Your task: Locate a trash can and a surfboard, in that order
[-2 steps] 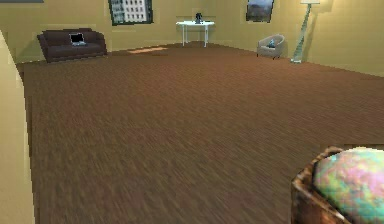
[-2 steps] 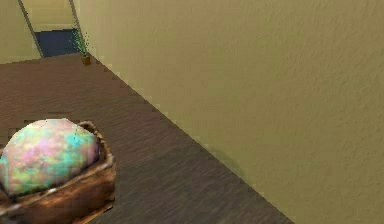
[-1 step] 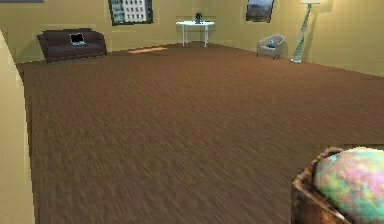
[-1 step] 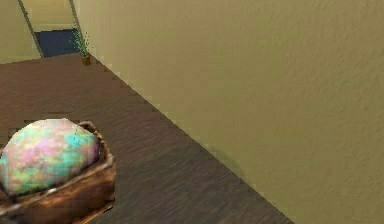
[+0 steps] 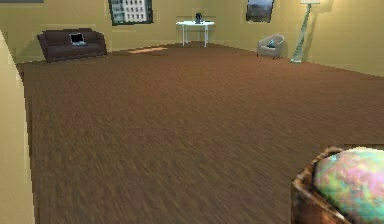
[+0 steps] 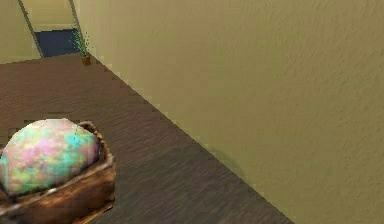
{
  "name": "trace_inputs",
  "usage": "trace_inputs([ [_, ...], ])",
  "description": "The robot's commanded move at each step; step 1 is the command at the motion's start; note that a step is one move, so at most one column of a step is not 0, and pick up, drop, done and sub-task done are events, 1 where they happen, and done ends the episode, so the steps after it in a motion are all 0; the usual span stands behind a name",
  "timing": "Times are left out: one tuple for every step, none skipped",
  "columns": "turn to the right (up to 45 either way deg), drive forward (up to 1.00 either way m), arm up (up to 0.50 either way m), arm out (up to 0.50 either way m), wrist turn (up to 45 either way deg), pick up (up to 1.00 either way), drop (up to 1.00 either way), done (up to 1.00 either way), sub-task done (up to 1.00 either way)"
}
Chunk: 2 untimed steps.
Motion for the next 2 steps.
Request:
trace_inputs([
  [-45.0, 0.00, 0.00, 0.00, 0.0, 0.00, 0.00, 0.00, 0.00],
  [-45.0, 0.00, 0.00, 0.00, 0.0, 0.00, 0.00, 0.00, 0.00],
])
